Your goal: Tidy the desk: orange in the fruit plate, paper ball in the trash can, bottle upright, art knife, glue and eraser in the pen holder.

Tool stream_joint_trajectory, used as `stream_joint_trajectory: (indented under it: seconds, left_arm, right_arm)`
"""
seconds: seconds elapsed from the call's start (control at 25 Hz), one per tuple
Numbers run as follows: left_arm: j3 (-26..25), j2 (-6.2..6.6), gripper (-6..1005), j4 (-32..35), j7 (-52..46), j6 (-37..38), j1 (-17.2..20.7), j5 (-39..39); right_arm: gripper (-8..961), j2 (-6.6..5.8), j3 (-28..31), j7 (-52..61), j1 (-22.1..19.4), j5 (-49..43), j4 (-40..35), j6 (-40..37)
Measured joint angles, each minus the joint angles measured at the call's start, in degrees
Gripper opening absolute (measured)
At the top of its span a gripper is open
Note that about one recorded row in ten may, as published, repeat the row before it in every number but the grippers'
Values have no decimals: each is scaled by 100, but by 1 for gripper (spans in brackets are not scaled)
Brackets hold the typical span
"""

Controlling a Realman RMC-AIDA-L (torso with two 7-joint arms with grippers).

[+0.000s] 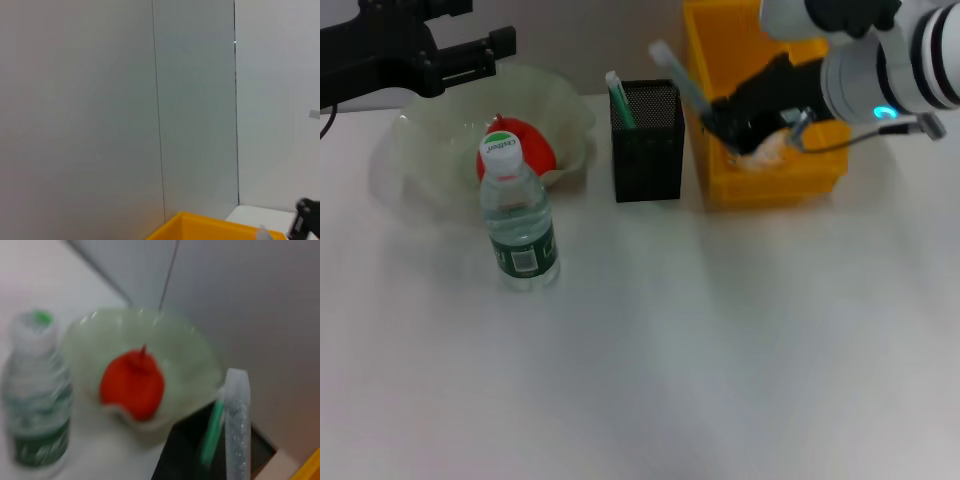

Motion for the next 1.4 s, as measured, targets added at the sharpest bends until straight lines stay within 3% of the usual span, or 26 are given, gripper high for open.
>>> stream_joint_trajectory:
  seconds: [0.16,0.4,0.8,1.24,1.4]
  left_arm:
    - [0,4,724,0,0,-5,7,0]
    - [-61,13,725,-1,0,-33,33,-35]
    - [-45,26,726,3,0,-43,20,-12]
    - [-13,59,726,8,-25,-43,-16,-4]
    - [-8,59,727,9,-31,-43,-30,2]
  right_arm:
    - [122,1,-38,-113,-10,279,204,569]
    - [119,-7,-42,-976,56,1478,939,1579]
    - [117,-13,51,-2767,156,3562,1902,2106]
    - [116,0,164,-3313,458,3996,2975,2610]
    - [115,-2,161,-4107,614,4827,3455,2659]
